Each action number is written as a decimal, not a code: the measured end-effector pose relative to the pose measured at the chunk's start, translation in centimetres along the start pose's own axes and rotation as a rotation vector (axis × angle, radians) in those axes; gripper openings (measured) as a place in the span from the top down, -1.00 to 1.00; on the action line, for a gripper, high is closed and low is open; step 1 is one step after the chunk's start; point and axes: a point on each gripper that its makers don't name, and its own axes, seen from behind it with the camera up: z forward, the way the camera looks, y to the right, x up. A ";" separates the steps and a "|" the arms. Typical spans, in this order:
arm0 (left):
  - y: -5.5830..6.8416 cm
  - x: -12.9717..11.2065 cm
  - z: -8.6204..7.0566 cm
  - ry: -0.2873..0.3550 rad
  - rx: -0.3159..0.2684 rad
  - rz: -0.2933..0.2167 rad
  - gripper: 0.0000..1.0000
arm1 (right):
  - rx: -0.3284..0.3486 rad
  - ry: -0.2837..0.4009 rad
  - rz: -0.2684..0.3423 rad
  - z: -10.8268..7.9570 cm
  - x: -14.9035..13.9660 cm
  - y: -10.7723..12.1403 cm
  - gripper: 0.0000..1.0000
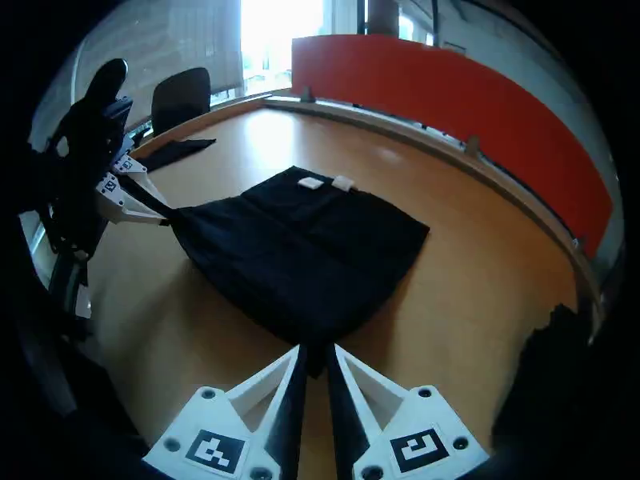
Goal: Fold towel
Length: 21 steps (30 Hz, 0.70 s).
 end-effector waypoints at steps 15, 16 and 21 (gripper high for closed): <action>-0.2 4.4 -5.2 0.052 0.044 -0.017 0.73 | -0.034 0.056 -0.044 -4.4 4.6 0.3 0.67; -0.2 4.6 -5.5 0.056 0.046 -0.020 0.73 | -0.036 0.059 -0.045 -4.7 4.9 0.3 0.67; -0.3 5.7 -6.7 0.069 0.056 -0.019 0.73 | -0.037 0.073 -0.046 -5.8 5.7 0.1 0.67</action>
